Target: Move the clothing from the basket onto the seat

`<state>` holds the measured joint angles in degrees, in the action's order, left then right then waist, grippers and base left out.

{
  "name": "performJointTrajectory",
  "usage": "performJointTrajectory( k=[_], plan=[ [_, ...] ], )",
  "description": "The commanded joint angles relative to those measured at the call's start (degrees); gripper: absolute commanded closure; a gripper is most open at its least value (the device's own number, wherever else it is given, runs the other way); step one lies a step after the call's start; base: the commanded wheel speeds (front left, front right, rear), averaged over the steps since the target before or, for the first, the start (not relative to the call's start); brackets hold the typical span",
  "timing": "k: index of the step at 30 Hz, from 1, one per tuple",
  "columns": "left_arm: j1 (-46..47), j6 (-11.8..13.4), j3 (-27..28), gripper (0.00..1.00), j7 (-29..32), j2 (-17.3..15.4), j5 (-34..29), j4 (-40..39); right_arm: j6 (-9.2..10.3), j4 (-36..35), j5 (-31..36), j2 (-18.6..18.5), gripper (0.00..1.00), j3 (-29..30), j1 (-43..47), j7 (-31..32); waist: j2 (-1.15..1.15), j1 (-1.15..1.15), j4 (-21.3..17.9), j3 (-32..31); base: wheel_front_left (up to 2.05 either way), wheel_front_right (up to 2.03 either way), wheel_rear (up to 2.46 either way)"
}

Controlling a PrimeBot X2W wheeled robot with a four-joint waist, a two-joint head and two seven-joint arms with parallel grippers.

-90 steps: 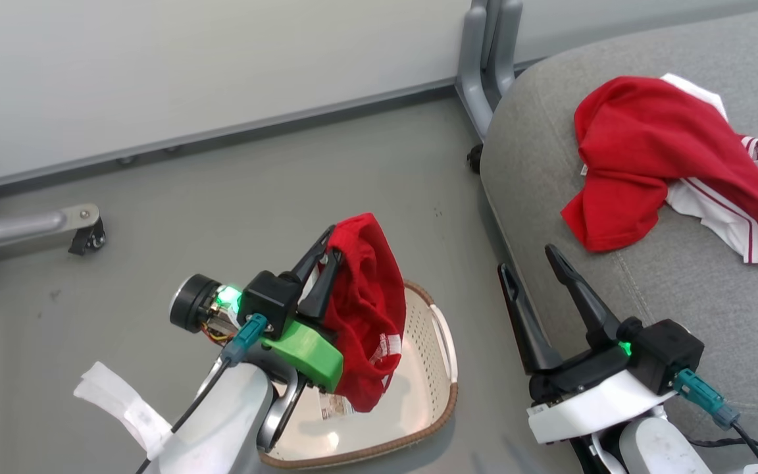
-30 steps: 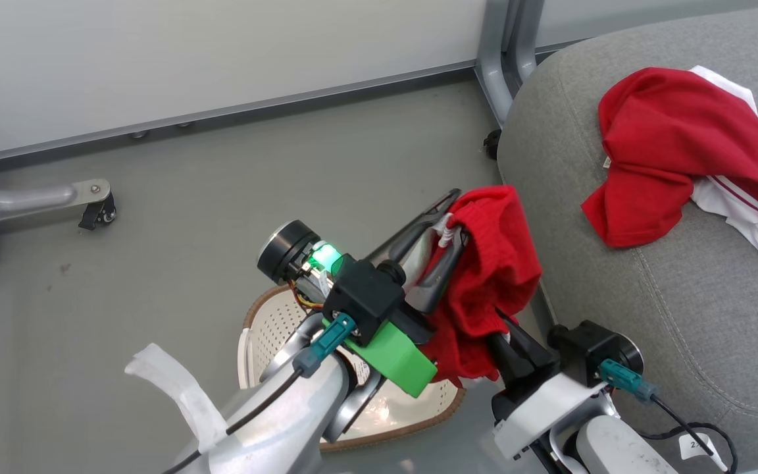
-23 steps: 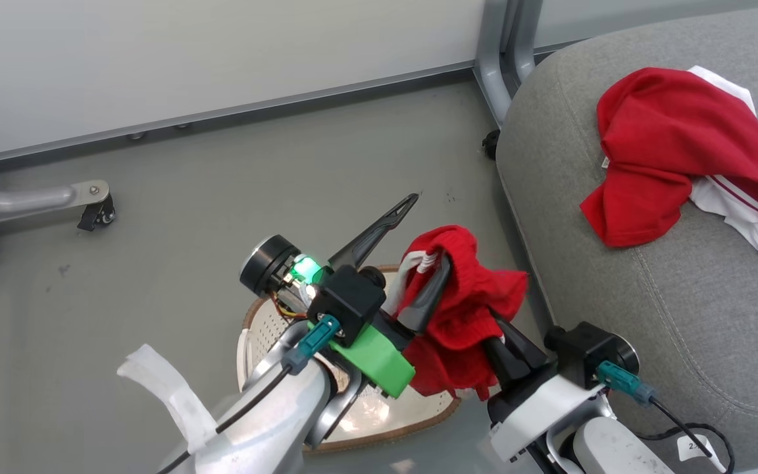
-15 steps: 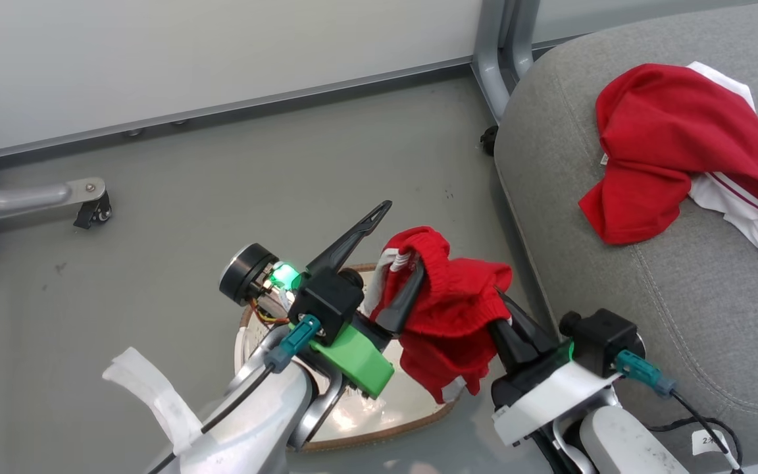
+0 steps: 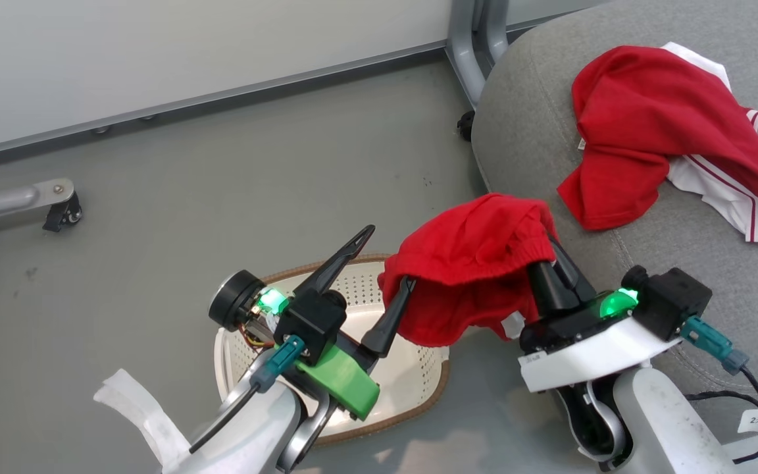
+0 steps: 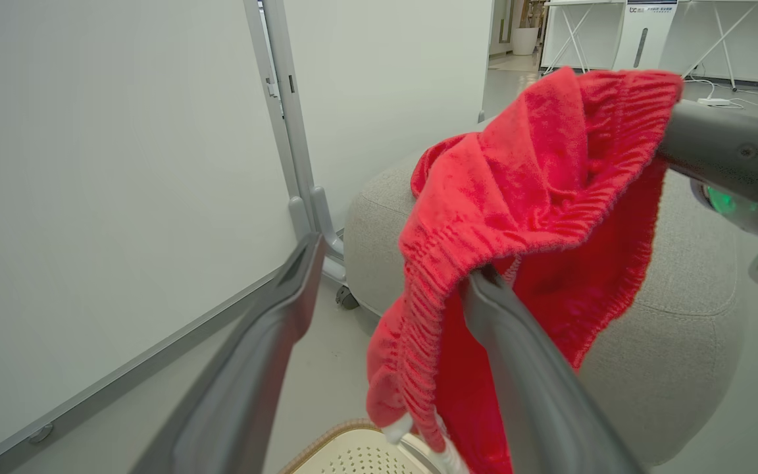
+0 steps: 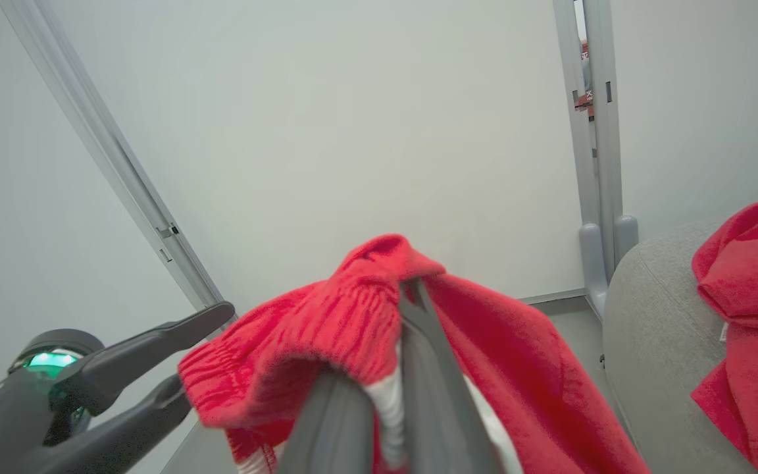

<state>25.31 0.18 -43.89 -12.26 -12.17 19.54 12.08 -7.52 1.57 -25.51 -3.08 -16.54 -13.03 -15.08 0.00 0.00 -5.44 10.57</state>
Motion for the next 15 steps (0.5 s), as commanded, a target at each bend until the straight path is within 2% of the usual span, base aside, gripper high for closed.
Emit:
performJointTrajectory(
  k=[1, 15],
  plan=[
    [-1.0, -0.2, 0.0, 0.00, -0.5, -0.4, 0.2, -0.3, 0.06, -0.8, -0.3, 0.0, 1.00, 0.7, -0.9, -0.1, 0.00, 0.00, -0.9, 0.5, 0.00, 0.00, 0.00],
    [-2.0, -1.7, -2.7, 0.00, -1.3, -2.2, -1.2, -2.7, 0.06, -5.4, 1.4, 0.1, 1.00, 8.7, -1.1, -0.1, 0.00, 0.00, -8.2, 3.7, 0.00, 0.00, 0.00]
  ],
)
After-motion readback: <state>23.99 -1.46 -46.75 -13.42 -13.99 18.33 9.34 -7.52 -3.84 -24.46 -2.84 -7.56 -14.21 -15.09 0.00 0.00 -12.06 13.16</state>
